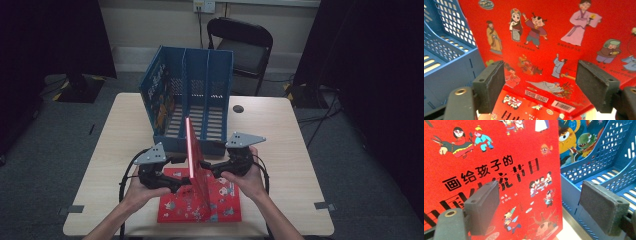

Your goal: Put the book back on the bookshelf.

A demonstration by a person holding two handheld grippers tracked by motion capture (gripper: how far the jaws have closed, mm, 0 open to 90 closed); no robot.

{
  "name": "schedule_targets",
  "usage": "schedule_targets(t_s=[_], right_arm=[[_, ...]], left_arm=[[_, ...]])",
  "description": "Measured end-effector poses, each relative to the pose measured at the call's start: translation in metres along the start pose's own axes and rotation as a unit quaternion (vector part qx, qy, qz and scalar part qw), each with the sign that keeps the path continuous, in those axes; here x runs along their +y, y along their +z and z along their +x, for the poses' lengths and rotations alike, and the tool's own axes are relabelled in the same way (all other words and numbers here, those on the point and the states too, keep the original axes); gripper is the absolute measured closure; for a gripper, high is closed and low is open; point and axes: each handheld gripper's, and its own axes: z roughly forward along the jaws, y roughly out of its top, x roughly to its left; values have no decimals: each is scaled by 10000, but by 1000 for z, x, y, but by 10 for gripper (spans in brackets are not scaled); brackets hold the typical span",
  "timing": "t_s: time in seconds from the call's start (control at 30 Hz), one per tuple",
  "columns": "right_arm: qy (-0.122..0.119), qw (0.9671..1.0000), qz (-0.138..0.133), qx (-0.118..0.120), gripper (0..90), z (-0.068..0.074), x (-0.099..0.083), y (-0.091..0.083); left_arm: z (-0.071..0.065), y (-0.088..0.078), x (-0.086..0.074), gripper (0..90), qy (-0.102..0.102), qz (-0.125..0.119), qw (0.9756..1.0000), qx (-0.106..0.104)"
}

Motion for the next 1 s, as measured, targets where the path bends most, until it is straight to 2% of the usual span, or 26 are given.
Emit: schedule_targets(t_s=[0.1,0.4,0.67,0.83,1.0], right_arm=[[-8,10000,23,17,163,1,0,1],[34,10000,37,37,166,2,-3,1],[45,10000,73,41,177,4,-4,-1],[-18,10000,48,66,266,6,-7,-13],[-1,9999,105,29,325,9,-17,-32]], left_arm=[[-1,1,1,200,-44,-60,10000,22],[-3,6,2,162,-54,17,10000,-4],[-3,6,2,156,-111,-28,9999,2],[-3,6,2,156,-101,-1,9999,23],[-3,7,3,157,-131,-22,9999,26]])
